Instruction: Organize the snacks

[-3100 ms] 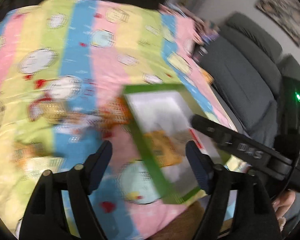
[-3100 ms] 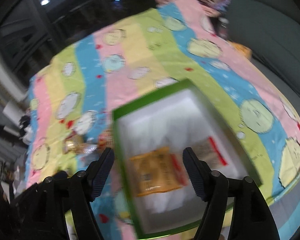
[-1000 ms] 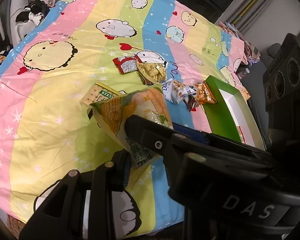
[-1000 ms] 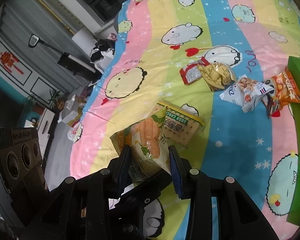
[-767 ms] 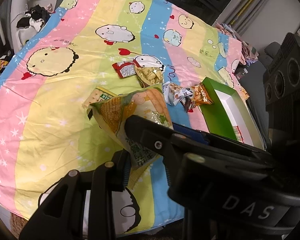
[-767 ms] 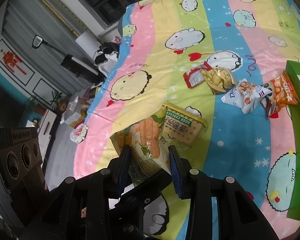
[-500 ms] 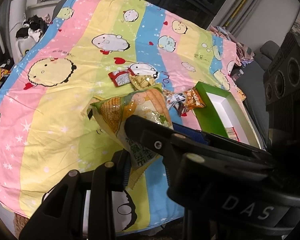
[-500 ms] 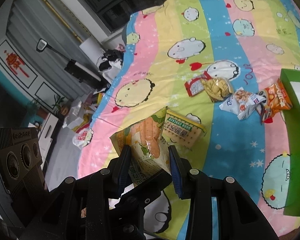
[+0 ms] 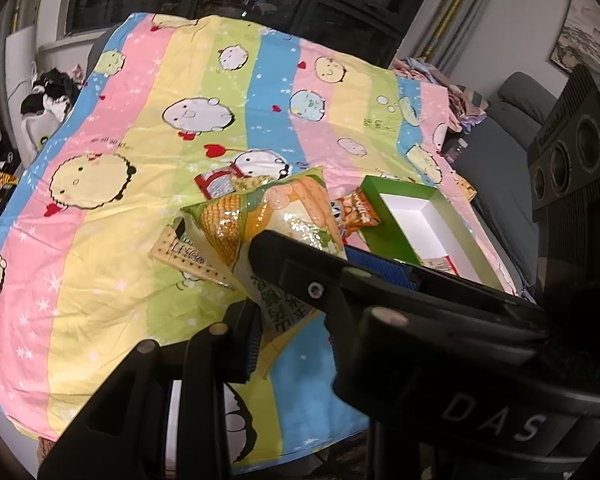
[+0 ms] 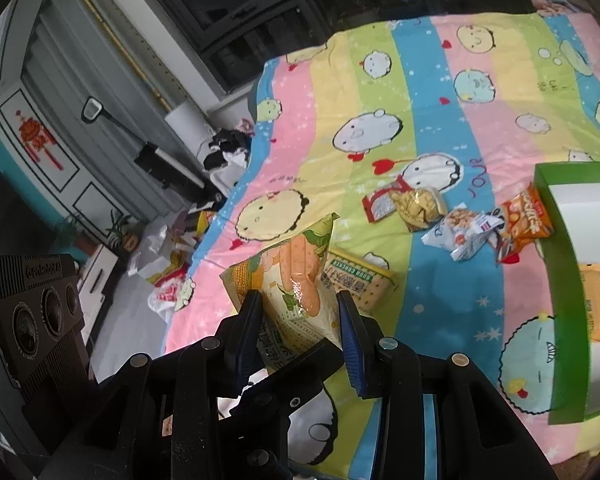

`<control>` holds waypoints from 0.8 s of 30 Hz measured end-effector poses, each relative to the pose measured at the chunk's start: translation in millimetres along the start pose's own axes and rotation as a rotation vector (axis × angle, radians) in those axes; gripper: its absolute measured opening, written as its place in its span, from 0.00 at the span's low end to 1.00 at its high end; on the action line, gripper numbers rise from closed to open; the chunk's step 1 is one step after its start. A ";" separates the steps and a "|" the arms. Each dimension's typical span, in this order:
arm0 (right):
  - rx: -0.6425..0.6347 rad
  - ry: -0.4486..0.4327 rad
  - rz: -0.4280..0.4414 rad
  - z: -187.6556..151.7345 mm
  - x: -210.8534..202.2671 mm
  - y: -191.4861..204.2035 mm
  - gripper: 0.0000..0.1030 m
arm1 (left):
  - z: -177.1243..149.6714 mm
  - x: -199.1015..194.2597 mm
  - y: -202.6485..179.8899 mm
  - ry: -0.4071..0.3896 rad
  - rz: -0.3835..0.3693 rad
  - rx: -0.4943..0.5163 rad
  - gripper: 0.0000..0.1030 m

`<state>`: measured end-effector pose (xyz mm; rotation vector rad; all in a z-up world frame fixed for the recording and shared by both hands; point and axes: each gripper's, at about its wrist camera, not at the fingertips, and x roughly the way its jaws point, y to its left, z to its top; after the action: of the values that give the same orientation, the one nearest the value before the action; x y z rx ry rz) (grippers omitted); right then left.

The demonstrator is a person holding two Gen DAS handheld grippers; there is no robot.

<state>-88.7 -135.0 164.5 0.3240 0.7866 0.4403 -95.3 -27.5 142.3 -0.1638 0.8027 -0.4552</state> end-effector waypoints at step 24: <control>0.030 -0.103 -0.026 -4.3 -35.6 -18.1 0.39 | 5.1 0.4 -32.6 -0.027 -0.034 0.092 0.26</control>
<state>-109.4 -167.7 175.3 0.3610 0.6969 0.3843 -102.1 -56.9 155.6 -0.0983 0.7523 -0.5204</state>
